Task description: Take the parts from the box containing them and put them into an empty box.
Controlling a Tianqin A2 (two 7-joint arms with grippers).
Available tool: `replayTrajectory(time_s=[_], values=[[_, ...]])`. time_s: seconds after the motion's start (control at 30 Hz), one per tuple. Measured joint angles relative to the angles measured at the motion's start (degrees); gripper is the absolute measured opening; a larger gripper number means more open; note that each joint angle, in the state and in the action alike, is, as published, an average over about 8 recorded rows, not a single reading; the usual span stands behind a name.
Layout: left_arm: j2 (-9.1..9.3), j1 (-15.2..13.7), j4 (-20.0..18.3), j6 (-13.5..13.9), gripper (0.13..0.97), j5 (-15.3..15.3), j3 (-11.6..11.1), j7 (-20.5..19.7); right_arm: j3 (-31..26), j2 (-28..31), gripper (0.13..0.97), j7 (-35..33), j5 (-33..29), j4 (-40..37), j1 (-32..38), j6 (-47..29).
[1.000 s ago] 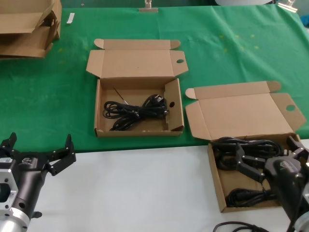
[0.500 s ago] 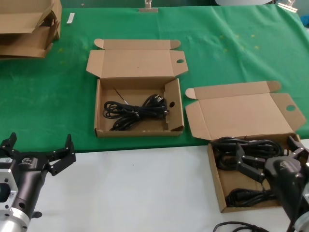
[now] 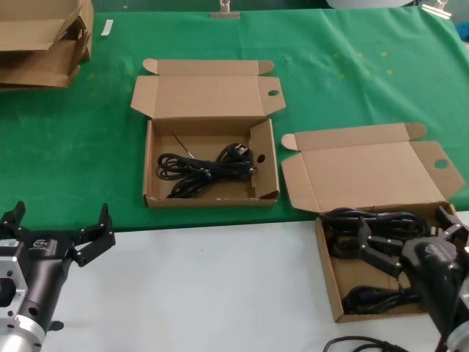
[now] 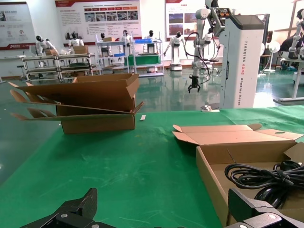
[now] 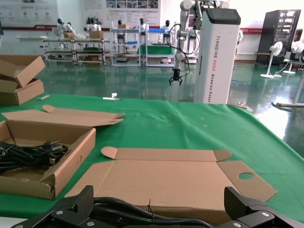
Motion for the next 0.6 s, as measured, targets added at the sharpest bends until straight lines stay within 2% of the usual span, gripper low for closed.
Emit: replayTrajectory(time_s=[0.6], values=[[0.0,0.0,0.0,0.0,0.966,0.0,0.0,0.0,0.0,0.0,0.966,0.0,0.0,0.0,0.0,0.0]])
